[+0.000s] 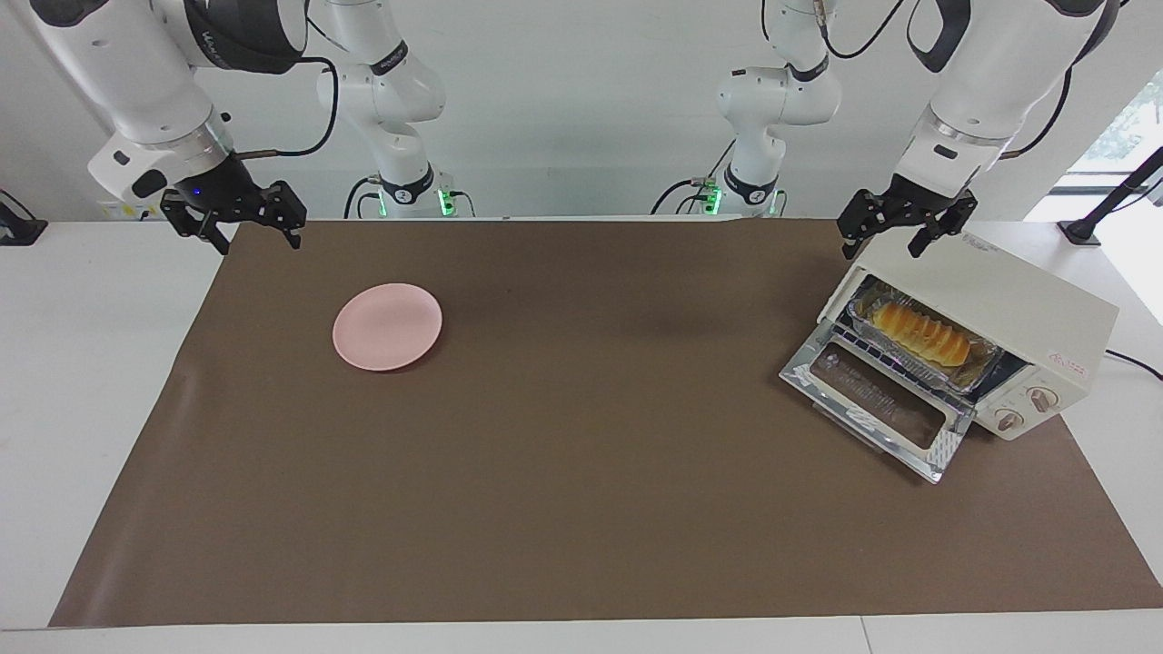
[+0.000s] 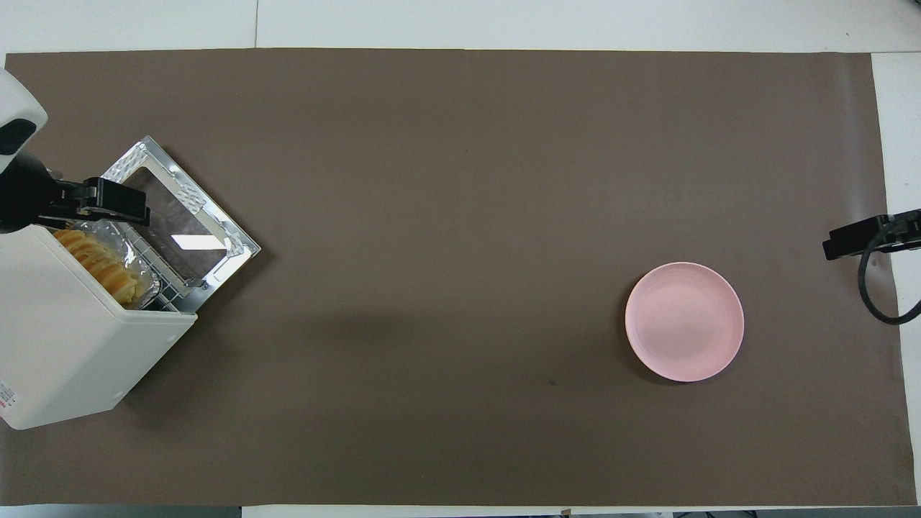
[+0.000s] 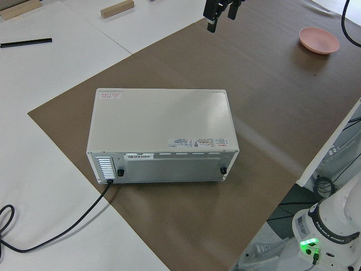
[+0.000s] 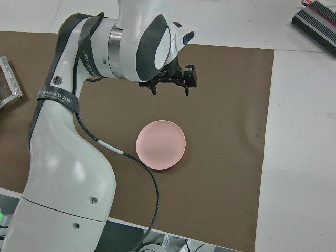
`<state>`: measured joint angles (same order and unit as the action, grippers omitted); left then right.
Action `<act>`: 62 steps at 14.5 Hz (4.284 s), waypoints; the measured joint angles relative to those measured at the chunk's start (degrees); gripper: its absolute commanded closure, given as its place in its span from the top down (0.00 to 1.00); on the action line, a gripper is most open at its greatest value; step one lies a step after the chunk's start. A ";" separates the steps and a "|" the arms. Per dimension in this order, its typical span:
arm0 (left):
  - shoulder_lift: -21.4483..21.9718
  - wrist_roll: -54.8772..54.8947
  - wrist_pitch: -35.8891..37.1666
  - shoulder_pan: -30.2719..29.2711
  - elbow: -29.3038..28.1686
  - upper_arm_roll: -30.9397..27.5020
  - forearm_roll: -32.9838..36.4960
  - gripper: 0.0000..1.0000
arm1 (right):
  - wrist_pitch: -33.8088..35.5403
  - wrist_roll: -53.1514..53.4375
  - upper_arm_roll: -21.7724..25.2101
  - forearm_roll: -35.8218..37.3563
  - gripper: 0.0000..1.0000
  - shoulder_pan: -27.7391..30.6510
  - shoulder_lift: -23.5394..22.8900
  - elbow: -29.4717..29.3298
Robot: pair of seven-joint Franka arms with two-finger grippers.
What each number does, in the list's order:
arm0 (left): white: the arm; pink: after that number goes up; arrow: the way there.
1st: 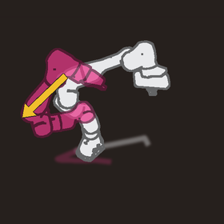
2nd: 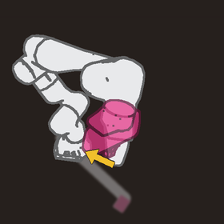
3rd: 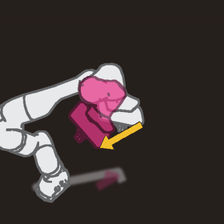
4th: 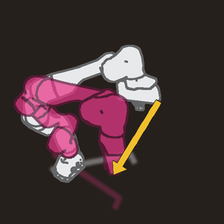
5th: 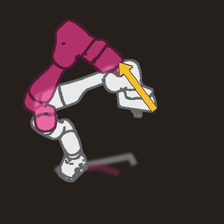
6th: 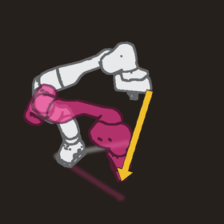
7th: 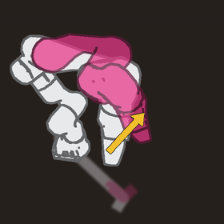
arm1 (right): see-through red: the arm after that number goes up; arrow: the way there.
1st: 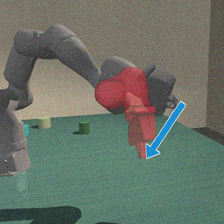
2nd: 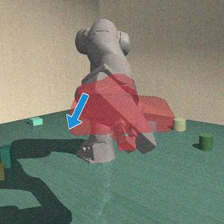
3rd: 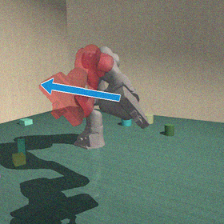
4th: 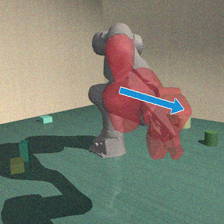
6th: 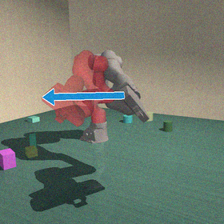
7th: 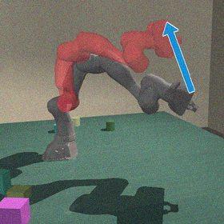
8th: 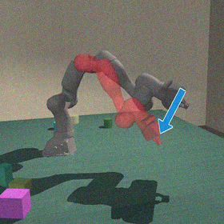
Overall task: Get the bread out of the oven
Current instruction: 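Reach the left gripper into the oven and grasp the foil tray, then pull the foil tray out of the oven with the left gripper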
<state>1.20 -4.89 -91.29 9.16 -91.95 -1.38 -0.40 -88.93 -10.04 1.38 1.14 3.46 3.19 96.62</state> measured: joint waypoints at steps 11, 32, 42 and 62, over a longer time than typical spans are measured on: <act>0.01 -0.65 -3.01 0.29 -1.18 0.41 -0.01 1.00 | 0.00 0.00 0.00 0.00 1.00 0.00 0.00 0.00; -18.01 -34.43 -19.82 -5.05 -6.94 -0.68 17.22 1.00 | 0.00 0.00 0.00 0.00 1.00 0.00 0.00 0.00; -16.08 -40.34 -28.26 -5.41 -15.95 -0.58 17.32 0.28 | 0.00 0.00 -0.09 0.00 1.00 -0.04 0.00 0.00; -22.26 -26.69 -26.04 23.72 0.61 1.63 8.42 0.00 | 2.75 0.00 0.06 0.00 1.00 0.15 0.00 0.01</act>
<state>-21.06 -31.59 -117.32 32.87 -91.34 0.25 8.02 -86.18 -10.04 1.44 1.14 3.61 3.19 96.63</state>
